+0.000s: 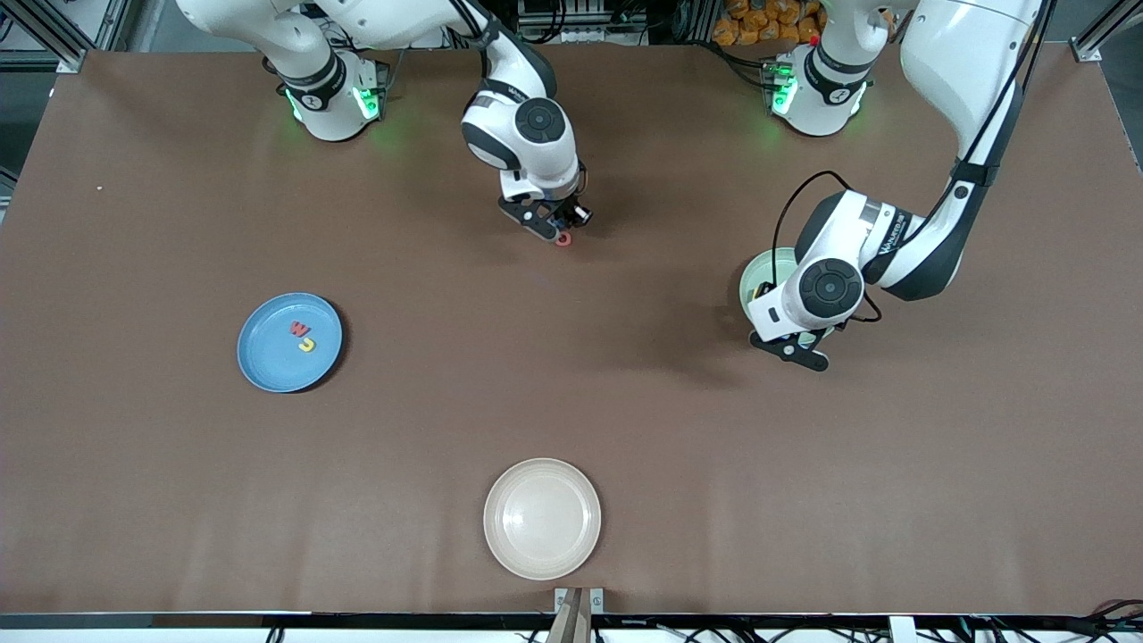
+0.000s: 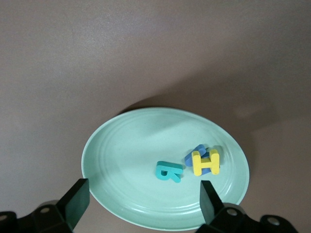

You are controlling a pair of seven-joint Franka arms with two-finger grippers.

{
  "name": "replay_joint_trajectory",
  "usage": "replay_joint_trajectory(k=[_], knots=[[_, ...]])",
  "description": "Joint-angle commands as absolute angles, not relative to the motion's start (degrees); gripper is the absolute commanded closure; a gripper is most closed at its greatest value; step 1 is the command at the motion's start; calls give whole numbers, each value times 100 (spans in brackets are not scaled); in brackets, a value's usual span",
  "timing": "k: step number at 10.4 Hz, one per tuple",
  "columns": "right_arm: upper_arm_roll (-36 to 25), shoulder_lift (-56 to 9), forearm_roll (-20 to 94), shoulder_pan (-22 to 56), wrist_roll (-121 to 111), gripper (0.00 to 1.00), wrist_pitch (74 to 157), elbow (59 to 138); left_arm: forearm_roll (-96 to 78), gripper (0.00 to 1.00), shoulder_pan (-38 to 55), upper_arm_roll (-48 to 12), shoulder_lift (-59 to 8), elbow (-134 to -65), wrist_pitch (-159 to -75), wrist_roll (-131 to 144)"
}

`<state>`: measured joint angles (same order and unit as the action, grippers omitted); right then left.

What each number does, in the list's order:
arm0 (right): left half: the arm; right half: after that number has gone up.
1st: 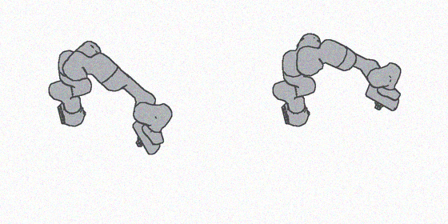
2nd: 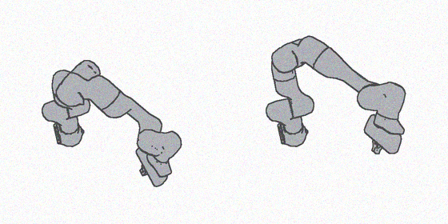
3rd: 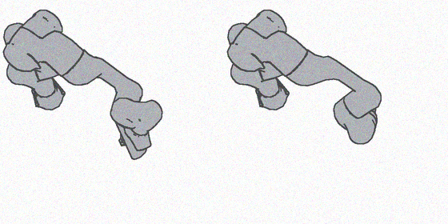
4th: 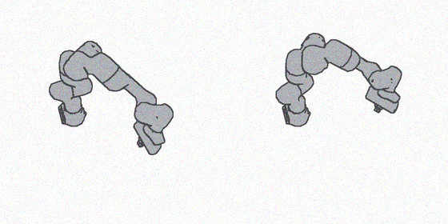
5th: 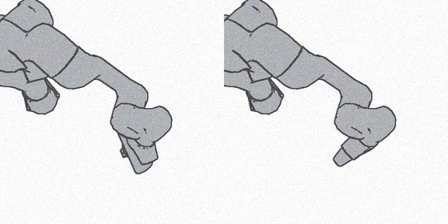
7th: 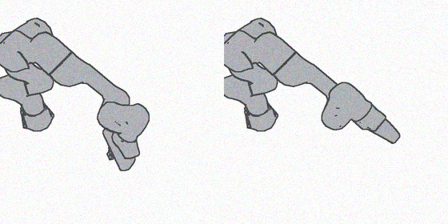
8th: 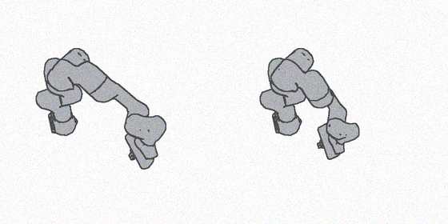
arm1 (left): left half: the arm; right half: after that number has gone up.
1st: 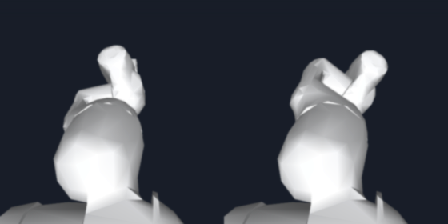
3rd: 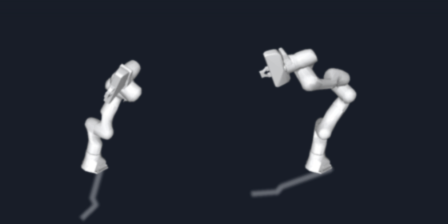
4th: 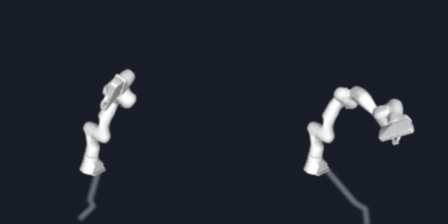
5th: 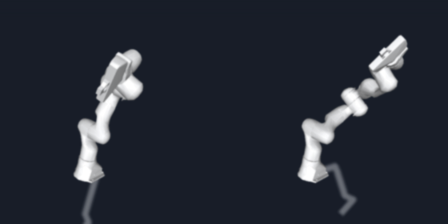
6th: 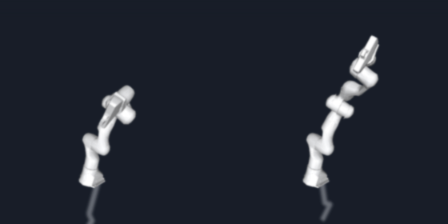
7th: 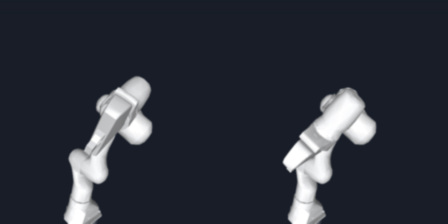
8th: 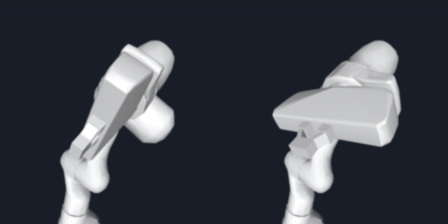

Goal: Sort upper and lower case letters into plates
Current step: 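Grasp the blue 6 with the right gripper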

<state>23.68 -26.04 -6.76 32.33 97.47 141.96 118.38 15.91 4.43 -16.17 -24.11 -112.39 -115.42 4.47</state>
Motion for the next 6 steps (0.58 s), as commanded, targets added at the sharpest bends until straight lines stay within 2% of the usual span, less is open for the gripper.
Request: replay_joint_trajectory(k=[1,3,6], knots=[[2531,-1962,-311,2753,9399,100,13468,11603,1485,0,448,-1635,-2426,-11153,-11435,527],[2461,-1479,445,2270,8005,100,12739,11426,1485,0,466,-1635,-2426,-11153,-11435,536],[1656,-1187,483,1698,6133,100,12069,11356,1337,0,650,-1652,-2426,-11101,-11435,702]])
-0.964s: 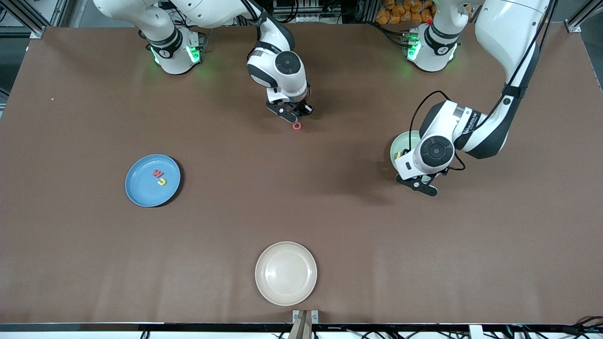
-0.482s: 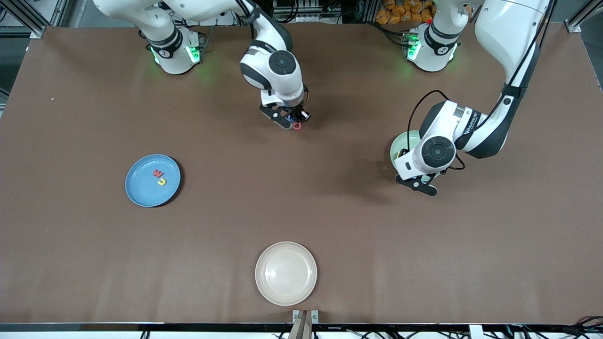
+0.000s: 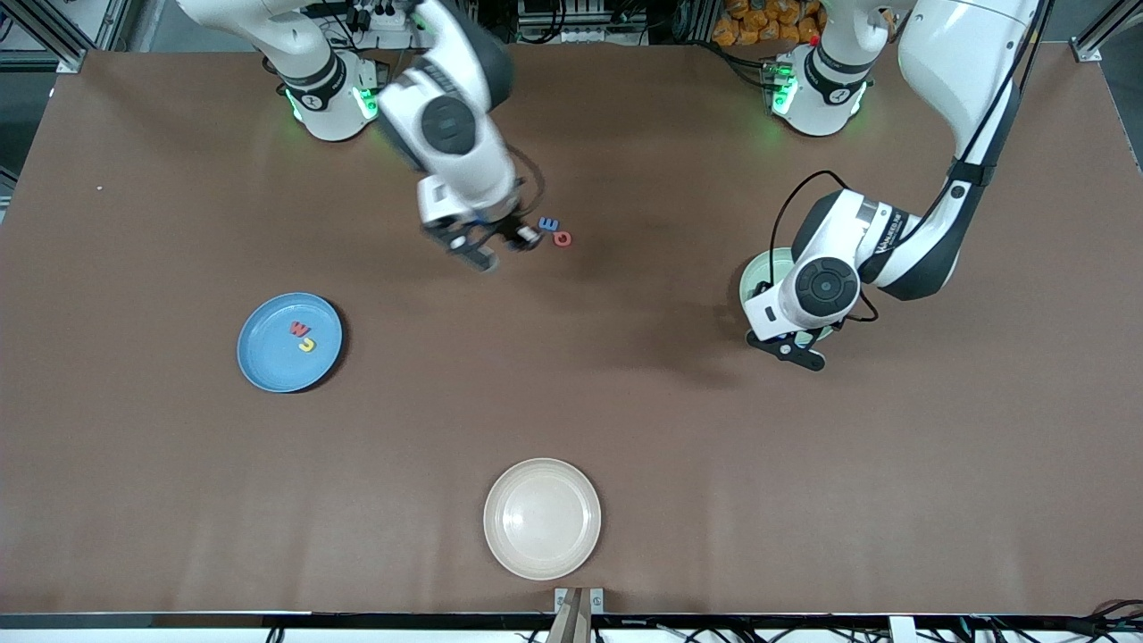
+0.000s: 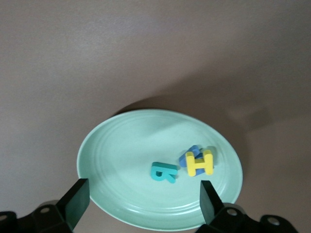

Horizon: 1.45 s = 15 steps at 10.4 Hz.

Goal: Sort upper and lower case letters into plates
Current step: 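Carry the 6 to the blue plate while the left gripper reaches Q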

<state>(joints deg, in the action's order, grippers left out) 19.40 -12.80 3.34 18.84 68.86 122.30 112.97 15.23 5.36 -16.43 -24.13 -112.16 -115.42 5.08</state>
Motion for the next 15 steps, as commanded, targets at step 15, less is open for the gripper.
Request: replay_joint_trajectory(k=[15], knots=[[-1046,-2047,475,633,404,62,12251,11391,-518,0,3971,-1644,-3524,-9404,-11705,7109]])
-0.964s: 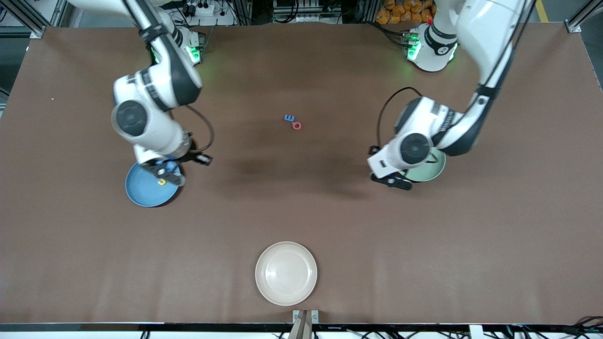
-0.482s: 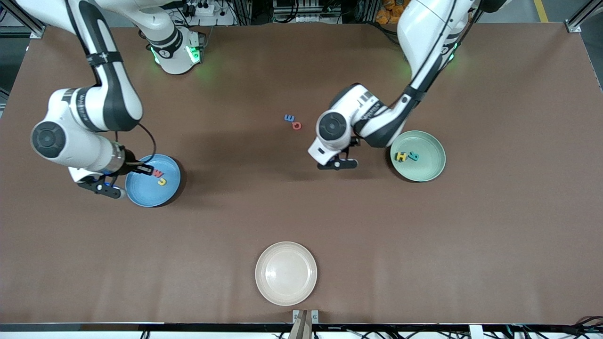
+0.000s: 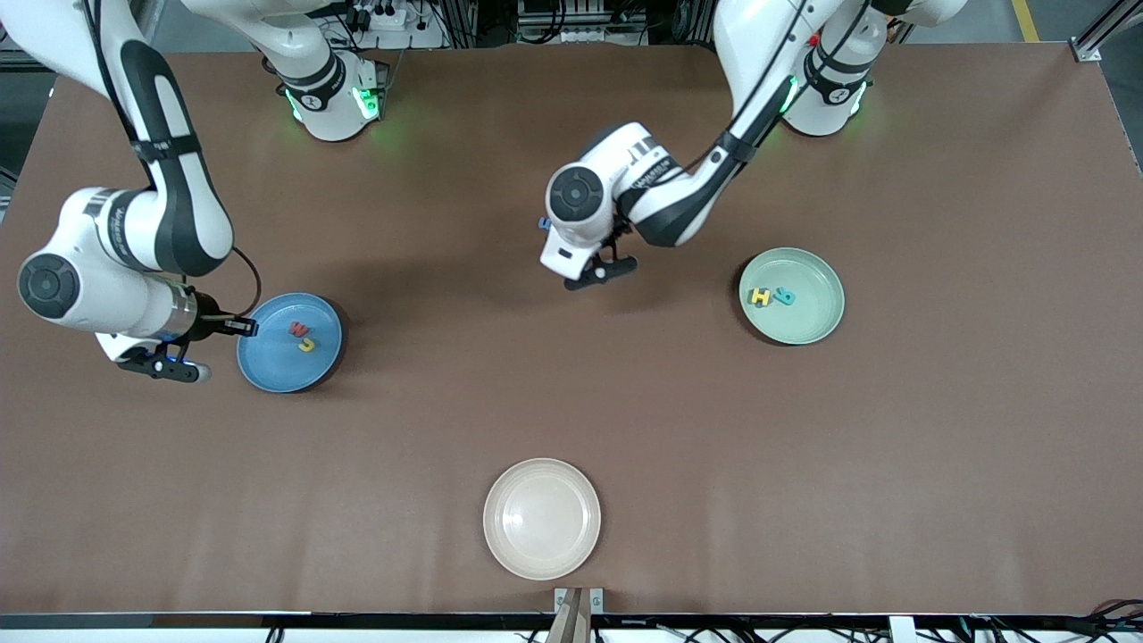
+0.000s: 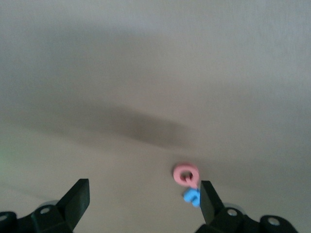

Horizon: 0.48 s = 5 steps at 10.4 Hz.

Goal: Sort upper and lower case letters into plates
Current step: 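Carry the 6 to the blue plate while the left gripper reaches Q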

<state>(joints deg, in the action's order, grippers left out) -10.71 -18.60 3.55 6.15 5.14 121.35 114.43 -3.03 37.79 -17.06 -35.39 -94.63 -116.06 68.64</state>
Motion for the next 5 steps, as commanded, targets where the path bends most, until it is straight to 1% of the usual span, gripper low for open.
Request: replay_joint_trajectory(k=[1,4,5], knots=[[-1046,-2083,475,642,404,1,12365,11399,-606,0,4016,-1644,-3516,-9465,-12125,7302],[-1028,-1996,483,677,430,0,12288,11347,-572,0,4166,-1635,-3498,-9605,-12602,8303],[-1011,-1812,483,703,431,0,12218,11347,-493,0,4175,-1626,-3455,-9772,-12891,8645]])
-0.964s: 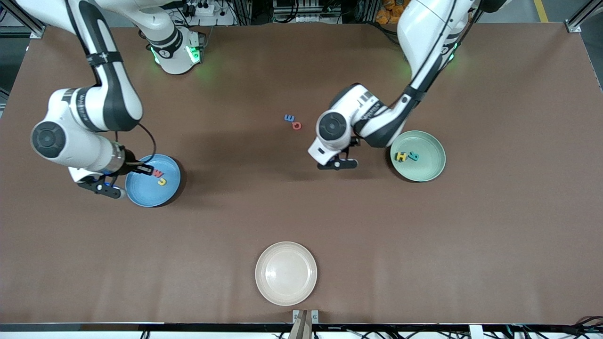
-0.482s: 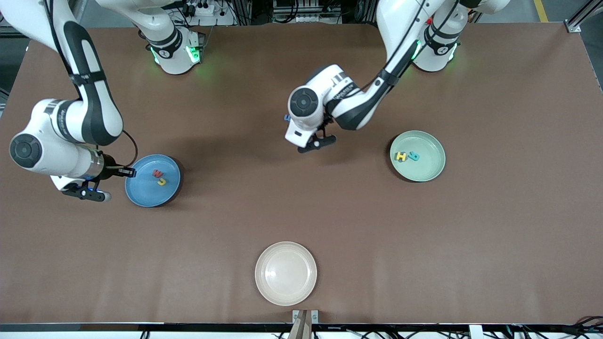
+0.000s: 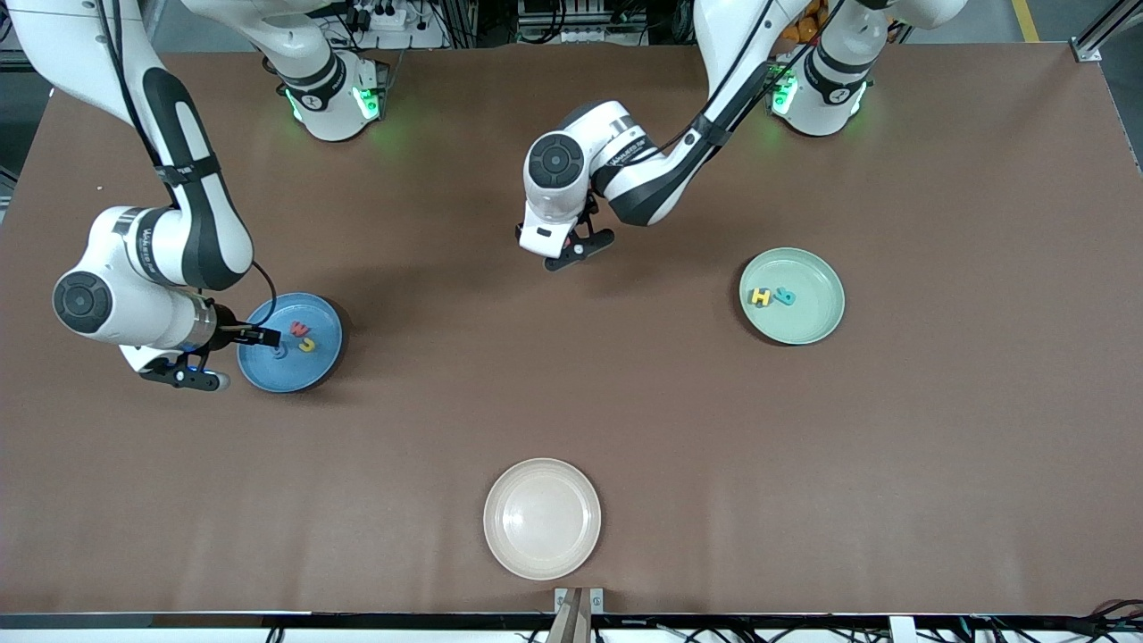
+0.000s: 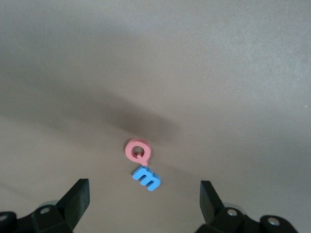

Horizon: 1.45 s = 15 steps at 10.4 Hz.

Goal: Sort upper and lower case letters into plates
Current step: 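Release the 6 on the blue plate while the left gripper lowers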

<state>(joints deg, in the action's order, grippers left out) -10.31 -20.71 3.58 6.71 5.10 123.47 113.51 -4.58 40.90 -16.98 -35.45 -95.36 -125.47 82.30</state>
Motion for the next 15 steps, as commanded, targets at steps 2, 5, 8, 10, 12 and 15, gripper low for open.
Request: replay_joint_trajectory(k=[2,5,8,10,12,15], knots=[[-766,-1408,475,712,492,0,11649,11050,-73,0,4279,-1635,-3288,-10272,-13349,9042],[-546,-1371,466,721,492,0,10165,9690,35,0,4280,-1626,-3173,-10905,-14085,9280],[-466,-1022,475,826,501,0,9773,9211,44,0,4298,-1608,-3217,-11047,-14369,9501],[-457,-635,457,678,501,0,9765,9220,44,0,4324,-1600,-3296,-11153,-14694,9640],[-457,-301,396,642,483,0,9669,9220,350,0,4350,-1600,-3418,-11162,-14722,9712],[-475,87,387,405,449,0,9248,9220,378,0,4446,-1582,-3507,-11171,-14879,9922]])
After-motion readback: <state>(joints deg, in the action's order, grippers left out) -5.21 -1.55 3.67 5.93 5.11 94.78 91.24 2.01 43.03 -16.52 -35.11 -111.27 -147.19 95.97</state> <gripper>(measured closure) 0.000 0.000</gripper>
